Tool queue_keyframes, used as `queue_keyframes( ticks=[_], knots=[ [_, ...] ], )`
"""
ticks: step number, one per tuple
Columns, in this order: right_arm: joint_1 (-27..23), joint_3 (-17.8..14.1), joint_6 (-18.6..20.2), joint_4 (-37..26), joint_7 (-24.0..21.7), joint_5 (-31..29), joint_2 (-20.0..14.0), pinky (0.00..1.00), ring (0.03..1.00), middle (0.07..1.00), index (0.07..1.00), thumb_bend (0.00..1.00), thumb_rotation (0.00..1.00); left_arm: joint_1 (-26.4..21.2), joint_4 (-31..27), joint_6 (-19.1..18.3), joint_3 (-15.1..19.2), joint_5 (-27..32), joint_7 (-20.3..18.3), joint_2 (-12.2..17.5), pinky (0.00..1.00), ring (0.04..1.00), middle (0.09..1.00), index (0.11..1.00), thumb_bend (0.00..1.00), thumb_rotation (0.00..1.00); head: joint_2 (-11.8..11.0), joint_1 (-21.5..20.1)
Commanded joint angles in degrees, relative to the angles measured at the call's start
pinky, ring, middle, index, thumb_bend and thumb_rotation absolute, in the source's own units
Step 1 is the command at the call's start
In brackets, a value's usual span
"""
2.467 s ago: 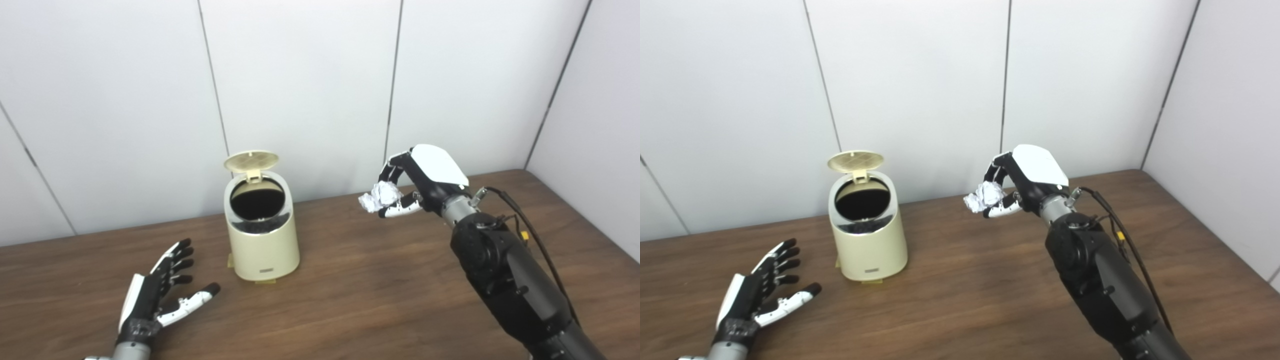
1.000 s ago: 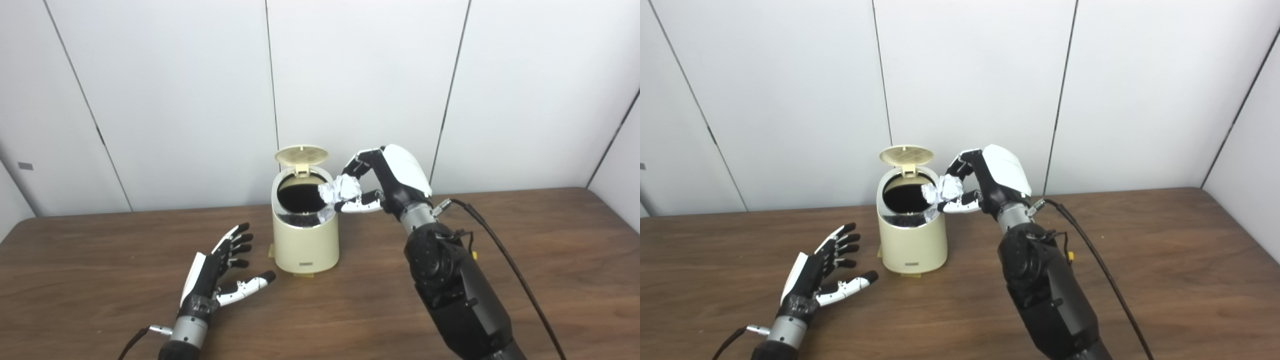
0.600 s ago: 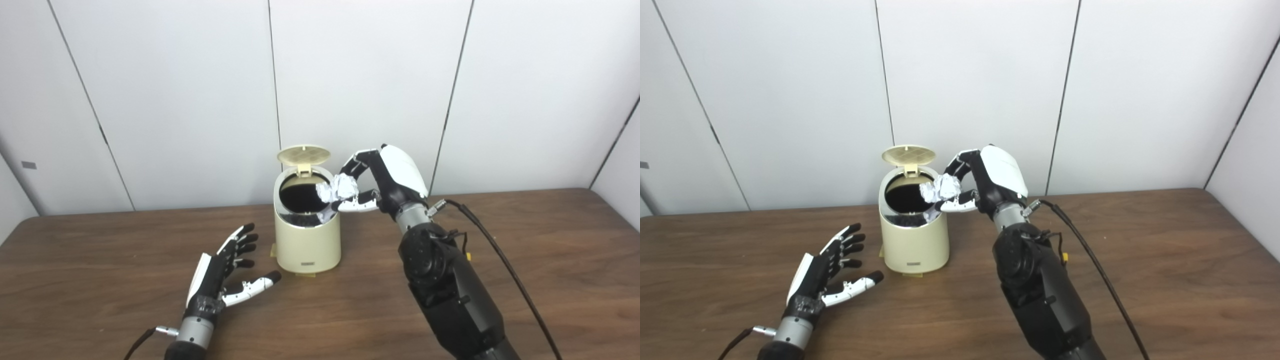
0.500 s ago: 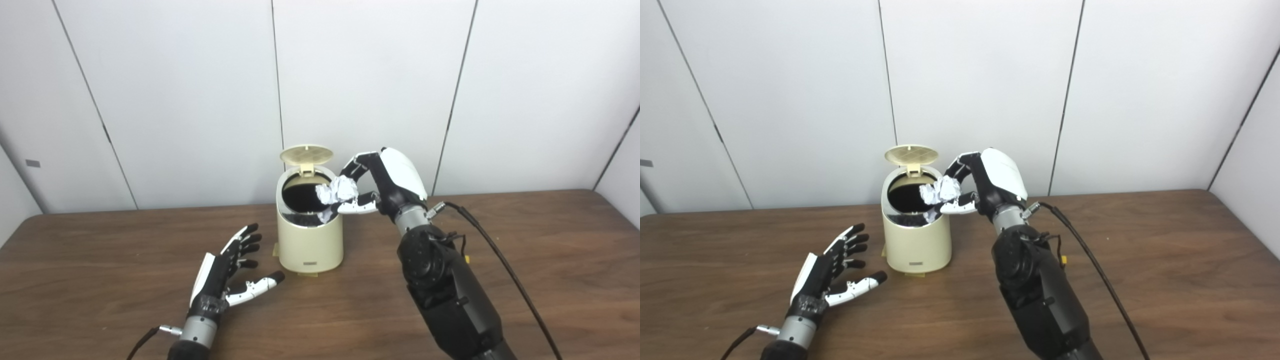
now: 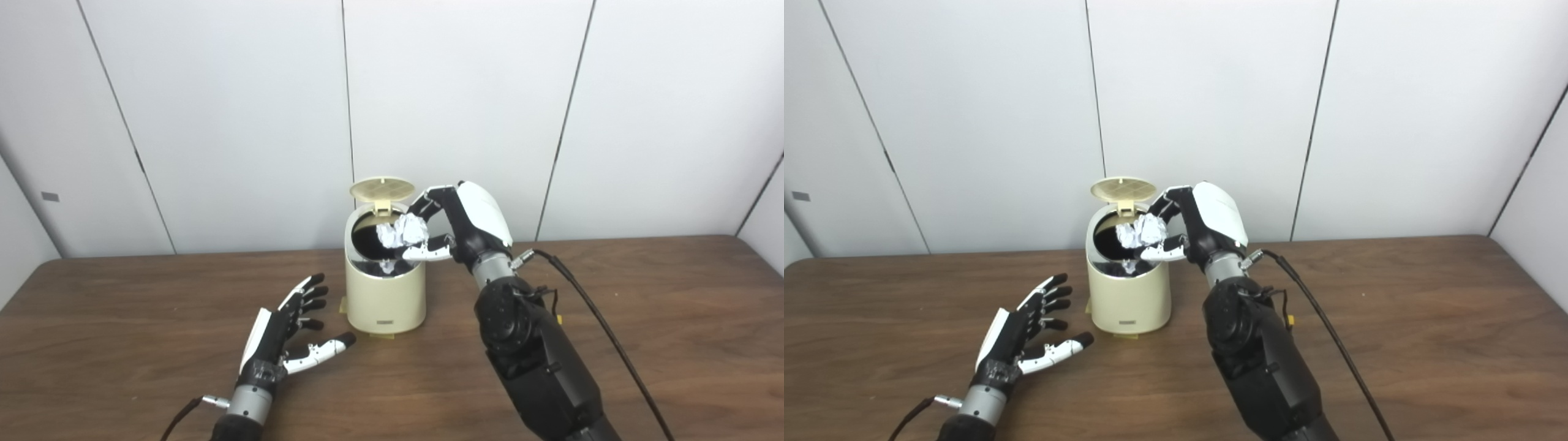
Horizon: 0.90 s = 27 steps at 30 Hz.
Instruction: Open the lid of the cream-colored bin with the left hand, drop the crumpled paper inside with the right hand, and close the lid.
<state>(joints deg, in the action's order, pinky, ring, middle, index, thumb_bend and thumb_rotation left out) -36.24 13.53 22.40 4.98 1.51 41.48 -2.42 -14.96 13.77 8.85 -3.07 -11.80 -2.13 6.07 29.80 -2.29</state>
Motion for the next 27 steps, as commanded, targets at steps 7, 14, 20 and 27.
queue_keyframes(
  ticks=[7,14,20,27],
  knots=[
    [-3.96,2.13,-1.06,-1.26,-2.12,-0.67,-1.19,0.96,0.750,0.674,0.707,0.92,0.22,-0.08,-0.42,1.11,-0.23,0.02,1.27,-0.71,0.67,0.829,0.866,0.937,0.77,0.20,0.17,0.05],
    [-3.97,3.25,-0.50,-1.65,-4.11,-0.23,-2.35,0.83,0.792,0.789,0.852,1.00,0.29,-0.09,-0.51,1.23,-0.40,-0.27,1.23,-0.55,0.68,0.827,0.867,0.942,0.77,0.21,0.17,0.05],
    [-3.83,3.64,-0.38,-1.75,-4.54,0.00,-2.79,0.79,0.813,0.819,0.866,1.00,0.31,-0.13,-0.37,1.21,-0.32,0.03,1.19,-0.66,0.68,0.828,0.865,0.937,0.77,0.20,0.17,0.05],
    [-3.50,3.70,-0.46,-2.30,-5.00,0.06,-3.08,0.79,0.816,0.827,0.860,1.00,0.30,-0.11,-0.51,1.16,-0.37,-0.07,1.14,-0.57,0.68,0.828,0.868,0.938,0.77,0.20,0.60,0.04]
  ],
)
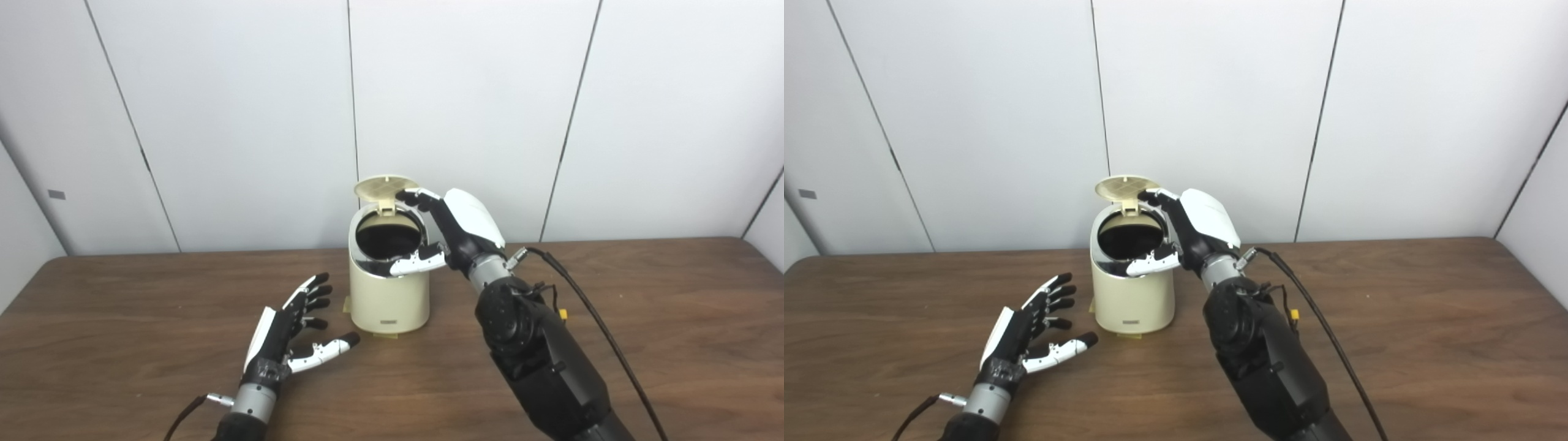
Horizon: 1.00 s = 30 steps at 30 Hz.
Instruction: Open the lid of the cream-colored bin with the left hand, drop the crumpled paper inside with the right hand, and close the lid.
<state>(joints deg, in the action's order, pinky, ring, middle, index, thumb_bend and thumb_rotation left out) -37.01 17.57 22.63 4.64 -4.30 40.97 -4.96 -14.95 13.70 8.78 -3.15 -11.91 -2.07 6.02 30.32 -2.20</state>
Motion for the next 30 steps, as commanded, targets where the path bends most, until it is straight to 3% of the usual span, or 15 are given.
queue_keyframes(
  ticks=[1,7,9,14,17,21,23,26,30],
  knots=[
    [-2.65,-0.36,-0.83,-2.11,0.88,0.62,-0.57,0.79,0.811,0.823,0.855,0.99,0.30,-0.10,-0.47,1.21,-0.28,0.06,1.08,-0.51,0.68,0.826,0.868,0.938,0.77,0.20,0.16,-0.10],
    [-1.69,-2.11,-1.73,-3.49,3.32,-0.12,-0.17,0.74,0.759,0.761,0.759,0.91,0.28,-0.06,-0.59,1.17,-0.30,0.29,0.83,-0.45,0.69,0.832,0.868,0.937,0.77,0.20,0.21,-0.07],
    [-0.81,-3.43,-2.58,-4.74,5.30,-0.65,-0.06,0.68,0.719,0.722,0.715,0.88,0.26,-0.01,-0.84,0.95,-0.32,0.19,0.86,-0.45,0.69,0.830,0.866,0.935,0.77,0.20,0.21,-0.07],
    [2.57,-7.45,-7.12,-8.92,9.39,-4.01,-0.64,0.53,0.622,0.660,0.650,0.79,0.22,0.15,-1.49,0.48,-0.23,0.12,1.05,-0.56,0.68,0.828,0.869,0.933,0.77,0.20,0.21,0.05],
    [6.01,-11.93,-11.46,-11.66,10.96,-9.92,-0.97,0.46,0.578,0.651,0.636,0.70,0.19,0.11,-1.46,1.11,-0.17,0.12,1.15,-0.41,0.67,0.818,0.868,0.930,0.77,0.21,0.12,0.31],
    [10.13,-16.31,-16.55,-12.92,8.84,-18.08,-3.29,0.46,0.593,0.675,0.649,0.62,0.27,0.04,-1.52,0.95,0.03,0.10,1.32,-0.29,0.66,0.804,0.859,0.928,0.78,0.23,-0.12,0.15],
    [12.25,-17.74,-18.77,-12.96,6.80,-22.43,-5.17,0.48,0.613,0.695,0.675,0.61,0.32,0.06,-1.70,0.63,0.01,-0.10,1.34,-0.12,0.70,0.812,0.856,0.928,0.78,0.25,-0.15,0.09],
    [16.01,-18.94,-22.86,-11.49,3.52,-28.14,-8.46,0.50,0.639,0.750,0.754,0.65,0.39,0.07,-1.69,1.10,0.20,0.31,1.42,-0.14,0.67,0.808,0.854,0.925,0.78,0.24,-0.25,0.14],
    [20.42,-18.60,-27.23,-10.23,0.40,-32.48,-10.95,0.52,0.661,0.793,0.813,0.69,0.35,0.13,-1.69,1.70,0.34,0.44,1.68,-0.18,0.66,0.805,0.851,0.922,0.78,0.24,-0.31,0.53]
  ],
)
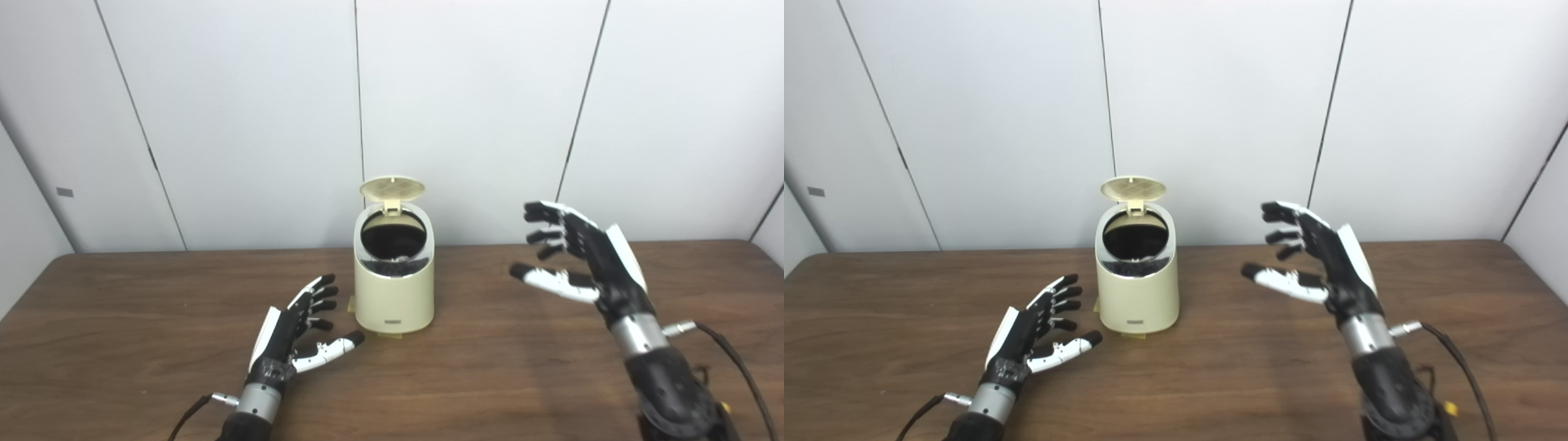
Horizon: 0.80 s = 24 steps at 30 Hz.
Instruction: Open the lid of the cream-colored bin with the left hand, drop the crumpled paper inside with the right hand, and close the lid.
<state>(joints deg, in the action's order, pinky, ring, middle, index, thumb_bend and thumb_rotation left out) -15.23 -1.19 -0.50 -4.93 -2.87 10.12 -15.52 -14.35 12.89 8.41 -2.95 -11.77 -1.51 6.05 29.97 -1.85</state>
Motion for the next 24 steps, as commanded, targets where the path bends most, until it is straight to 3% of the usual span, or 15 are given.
queue_keyframes(
  ticks=[1,7,13,19,24],
  knots=[
    [-0.54,0.29,-4.90,-0.47,-1.46,-2.25,-0.67,0.53,0.664,0.797,0.826,0.71,0.33,-0.45,-0.86,2.31,0.22,0.49,1.18,-0.25,0.66,0.804,0.851,0.922,0.79,0.24,0.05,0.18],
    [3.12,0.08,-8.49,0.88,-2.21,-5.03,0.24,0.55,0.671,0.813,0.842,0.76,0.27,-0.45,-1.80,3.37,0.13,-0.34,2.65,-0.27,0.73,0.831,0.870,0.918,0.81,0.30,0.00,0.50],
    [4.93,0.28,-10.39,1.69,-2.10,-5.02,1.00,0.53,0.653,0.814,0.846,0.77,0.31,-1.33,-3.85,4.31,-0.13,-1.26,2.85,0.56,0.80,0.866,0.910,0.933,0.84,0.38,-0.63,2.80],
    [5.79,0.85,-10.95,2.51,-2.45,-5.46,1.93,0.54,0.667,0.822,0.850,0.75,0.29,-5.74,-6.78,1.85,-0.10,-0.13,-0.08,2.89,0.79,0.907,0.973,0.962,0.91,0.41,-1.02,3.01],
    [6.79,0.94,-11.12,3.10,-2.51,-6.23,3.10,0.57,0.677,0.829,0.847,0.74,0.26,-11.89,-8.20,-1.16,-0.14,0.46,-2.73,4.99,0.84,0.970,0.999,0.977,0.96,0.41,-1.30,3.29]
  ],
)
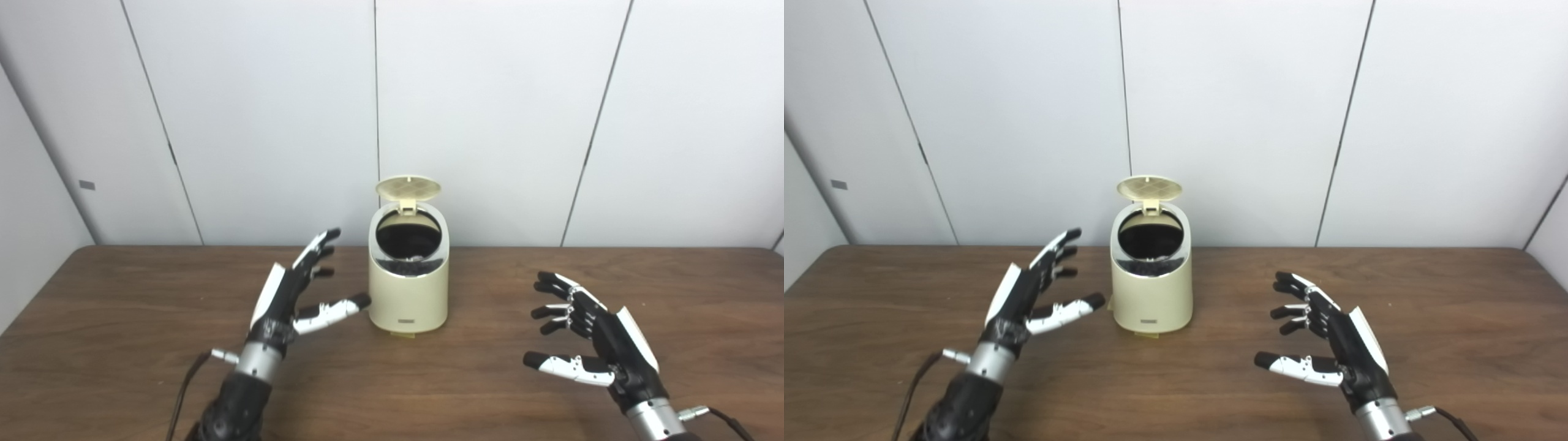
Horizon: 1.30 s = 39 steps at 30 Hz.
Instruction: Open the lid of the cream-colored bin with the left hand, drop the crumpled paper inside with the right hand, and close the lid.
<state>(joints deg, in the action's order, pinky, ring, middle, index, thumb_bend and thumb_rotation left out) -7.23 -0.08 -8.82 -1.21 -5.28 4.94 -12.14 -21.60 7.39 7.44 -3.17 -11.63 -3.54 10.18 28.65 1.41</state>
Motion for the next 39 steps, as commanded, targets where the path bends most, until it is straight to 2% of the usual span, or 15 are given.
queue_keyframes(
  ticks=[1,7,10,15,23,27,32,35,39],
  knots=[
    [-1.08,-0.10,-2.96,-0.51,-0.09,-0.94,-0.12,0.58,0.679,0.830,0.847,0.74,0.25,-5.84,-2.78,-0.68,0.00,0.19,-1.14,1.30,0.85,0.976,1.000,0.979,0.96,0.41,-0.01,0.08],
    [-0.99,0.21,-4.20,0.99,0.14,-0.30,0.32,0.58,0.679,0.816,0.843,0.72,0.22,-12.82,-3.47,-5.43,-0.84,-2.02,-3.40,3.15,0.94,1.000,1.000,0.992,0.99,0.39,-0.31,0.12],
    [-1.12,0.26,-5.05,1.86,0.24,-0.43,0.53,0.58,0.676,0.819,0.840,0.70,0.21,-15.00,-3.14,-6.39,-1.16,-2.87,-3.59,3.34,0.99,1.000,1.000,0.998,1.00,0.39,-0.43,0.07],
    [-1.30,0.04,-6.53,3.43,0.68,-0.59,1.17,0.56,0.672,0.815,0.836,0.70,0.20,-17.78,-2.44,-7.28,-1.75,-3.49,-4.03,3.39,0.89,1.000,1.000,0.997,1.00,0.40,-0.57,-0.01],
    [-0.93,0.23,-7.11,3.95,1.35,1.47,1.47,0.54,0.653,0.794,0.827,0.71,0.26,-19.87,-1.52,-6.27,-4.15,-4.88,-5.64,4.33,0.87,1.000,1.000,0.997,1.00,0.41,-0.56,-0.61],
    [-0.85,0.08,-6.19,3.17,1.40,1.66,1.69,0.53,0.654,0.792,0.827,0.72,0.29,-20.51,-1.30,-5.64,-6.50,-7.94,-7.23,6.21,0.89,0.980,0.957,0.927,1.00,0.46,-0.43,-0.97],
    [-1.56,-0.20,-6.38,3.28,0.75,0.58,1.19,0.55,0.658,0.802,0.830,0.71,0.28,-20.85,-1.42,-5.73,-7.35,-8.67,-8.51,7.06,0.86,0.933,0.900,0.865,1.00,0.45,-0.42,-1.34],
    [-1.82,-0.37,-6.23,3.02,0.58,0.20,1.00,0.55,0.658,0.807,0.833,0.70,0.27,-20.82,-1.73,-6.15,-7.54,-8.44,-9.56,7.22,0.88,0.937,0.894,0.855,1.00,0.44,-0.36,-1.38],
    [-1.94,-0.69,-5.40,2.27,0.27,-0.85,1.03,0.54,0.664,0.810,0.834,0.71,0.31,-20.77,-1.70,-6.38,-7.79,-8.41,-11.00,7.36,0.85,0.923,0.884,0.846,1.00,0.45,-0.36,-1.38]
  ],
)
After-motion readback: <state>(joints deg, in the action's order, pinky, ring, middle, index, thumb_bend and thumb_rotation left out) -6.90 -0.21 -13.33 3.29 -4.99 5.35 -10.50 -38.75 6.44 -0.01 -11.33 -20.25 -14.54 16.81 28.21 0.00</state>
